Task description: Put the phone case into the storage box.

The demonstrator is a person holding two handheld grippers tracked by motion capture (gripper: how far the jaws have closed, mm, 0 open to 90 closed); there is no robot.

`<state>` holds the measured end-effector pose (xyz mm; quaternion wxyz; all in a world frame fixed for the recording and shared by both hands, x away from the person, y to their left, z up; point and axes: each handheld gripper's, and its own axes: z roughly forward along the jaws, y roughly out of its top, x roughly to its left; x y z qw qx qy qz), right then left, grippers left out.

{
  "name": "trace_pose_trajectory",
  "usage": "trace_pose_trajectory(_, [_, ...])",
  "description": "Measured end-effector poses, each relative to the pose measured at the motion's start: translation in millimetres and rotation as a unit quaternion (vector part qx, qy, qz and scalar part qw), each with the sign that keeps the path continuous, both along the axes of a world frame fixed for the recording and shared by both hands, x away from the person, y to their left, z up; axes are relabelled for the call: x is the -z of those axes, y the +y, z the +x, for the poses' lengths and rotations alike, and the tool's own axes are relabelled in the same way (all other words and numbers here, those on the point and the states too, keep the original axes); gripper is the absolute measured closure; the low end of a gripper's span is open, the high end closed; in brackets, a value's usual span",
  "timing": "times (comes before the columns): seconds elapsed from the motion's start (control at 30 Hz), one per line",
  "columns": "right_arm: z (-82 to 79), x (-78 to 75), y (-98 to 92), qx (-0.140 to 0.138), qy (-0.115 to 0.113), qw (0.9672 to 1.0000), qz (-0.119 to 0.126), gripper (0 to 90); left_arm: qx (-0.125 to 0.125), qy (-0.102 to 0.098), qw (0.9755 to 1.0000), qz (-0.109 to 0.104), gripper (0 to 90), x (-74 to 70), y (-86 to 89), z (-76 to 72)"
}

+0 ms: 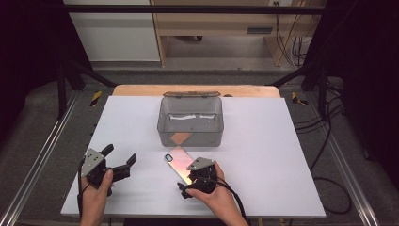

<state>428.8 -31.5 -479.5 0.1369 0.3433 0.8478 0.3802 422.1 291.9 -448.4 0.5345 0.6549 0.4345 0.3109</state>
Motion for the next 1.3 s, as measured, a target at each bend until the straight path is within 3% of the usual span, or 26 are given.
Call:
trace_pose_trajectory(0.13, [6.1, 0.0, -2.6, 0.009, -0.006, 0.9999, 0.001, 8.1, 0.000, 0.001, 1.0000, 0.000, 3.4, 0.1, 0.0, 0.0])
trace_pose_trajectory(0.33, [15.9, 8.5, -0.7, 0.008, -0.001, 0.9997, -0.025, 10.3, 0.004, 0.001, 1.0000, -0.001, 3.6, 0.0, -0.9, -0.3])
trace_pose_trajectory(0.43, [14.5, 7.6, -1.3, 0.003, -0.002, 0.9997, -0.026, 15.8, 0.005, 0.002, 1.0000, -0.001, 3.6, 0.2, -1.5, -0.2])
trace_pose_trajectory(0.67, [14.6, 6.1, -0.7, 0.008, 0.002, 0.9996, -0.027, 17.3, 0.003, 0.001, 1.0000, -0.002, 3.8, -0.7, -1.6, -1.0])
trace_pose_trajectory(0.87, [3.2, 0.3, -2.5, -0.003, -0.011, 0.9992, -0.037, 17.4, -0.002, -0.004, 1.0000, -0.004, 3.9, -3.6, 2.4, -1.5])
trace_pose_trajectory(1.0, [-10.3, -10.5, -13.5, -0.008, -0.029, 0.9994, -0.016, 17.4, -0.009, -0.008, 0.9999, -0.011, 3.5, -11.2, 5.8, -3.4])
trace_pose_trajectory(1.13, [-11.7, -15.6, -20.3, -0.006, -0.038, 0.9992, -0.007, 17.4, -0.014, -0.012, 0.9996, -0.019, 1.5, -19.2, 1.5, -5.9])
trace_pose_trajectory(1.17, [-13.6, -18.8, -24.3, -0.004, -0.055, 0.9985, 0.000, 17.4, -0.014, -0.012, 0.9995, -0.027, 1.5, -25.8, -5.6, -4.7])
trace_pose_trajectory(1.2, [-13.6, -18.8, -24.3, -0.004, -0.055, 0.9985, 0.000, 17.4, -0.014, -0.012, 0.9995, -0.027, 1.5, -25.8, -5.6, -4.7])
trace_pose_trajectory(1.3, [-16.8, -30.7, -31.1, 0.008, -0.082, 0.9961, 0.030, 17.4, -0.005, -0.014, 0.9998, -0.014, 1.5, -34.0, -18.4, 0.5])
